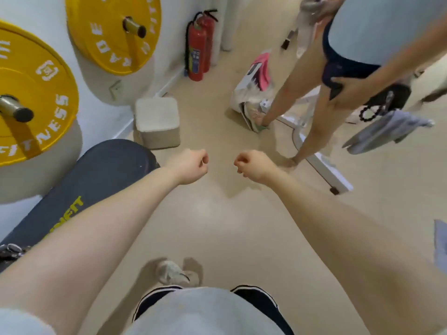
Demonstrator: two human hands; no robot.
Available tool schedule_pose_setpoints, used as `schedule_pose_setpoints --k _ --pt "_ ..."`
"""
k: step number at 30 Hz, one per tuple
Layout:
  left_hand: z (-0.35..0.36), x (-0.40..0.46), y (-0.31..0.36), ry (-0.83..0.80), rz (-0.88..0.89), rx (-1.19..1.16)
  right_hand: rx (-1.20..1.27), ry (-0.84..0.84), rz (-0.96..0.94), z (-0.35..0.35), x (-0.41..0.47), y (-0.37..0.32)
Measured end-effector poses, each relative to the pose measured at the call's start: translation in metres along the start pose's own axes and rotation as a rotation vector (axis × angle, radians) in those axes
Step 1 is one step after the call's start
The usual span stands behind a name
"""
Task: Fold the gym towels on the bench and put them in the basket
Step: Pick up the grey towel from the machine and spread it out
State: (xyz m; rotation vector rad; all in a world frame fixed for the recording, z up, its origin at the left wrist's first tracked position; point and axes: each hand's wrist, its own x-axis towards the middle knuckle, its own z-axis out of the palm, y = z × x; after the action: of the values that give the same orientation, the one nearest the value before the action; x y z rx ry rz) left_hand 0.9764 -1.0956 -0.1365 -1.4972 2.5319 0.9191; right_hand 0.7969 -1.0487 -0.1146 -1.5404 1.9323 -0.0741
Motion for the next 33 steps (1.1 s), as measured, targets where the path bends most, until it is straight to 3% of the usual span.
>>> schedule_pose_setpoints --k 10,16,26,33 --pt "0.135 0.033 0.284 -0.035 0.270 -0.035 0.247 0.227 0.277 -0.067 -0.182 0.270" --pt "0.182 0.071 0.411 -0.119 0.391 0.016 0.335 0.347 0.405 -0.110 -0.225 0.388" --pt "0.237 0.260 0.573 -0.175 0.444 0.063 0.420 0.476 0.514 -0.223 -0.144 0.576" --pt "0.234 0.416 0.669 -0.200 0.357 0.043 0.401 0.377 0.566 -0.327 -0.035 0.689"
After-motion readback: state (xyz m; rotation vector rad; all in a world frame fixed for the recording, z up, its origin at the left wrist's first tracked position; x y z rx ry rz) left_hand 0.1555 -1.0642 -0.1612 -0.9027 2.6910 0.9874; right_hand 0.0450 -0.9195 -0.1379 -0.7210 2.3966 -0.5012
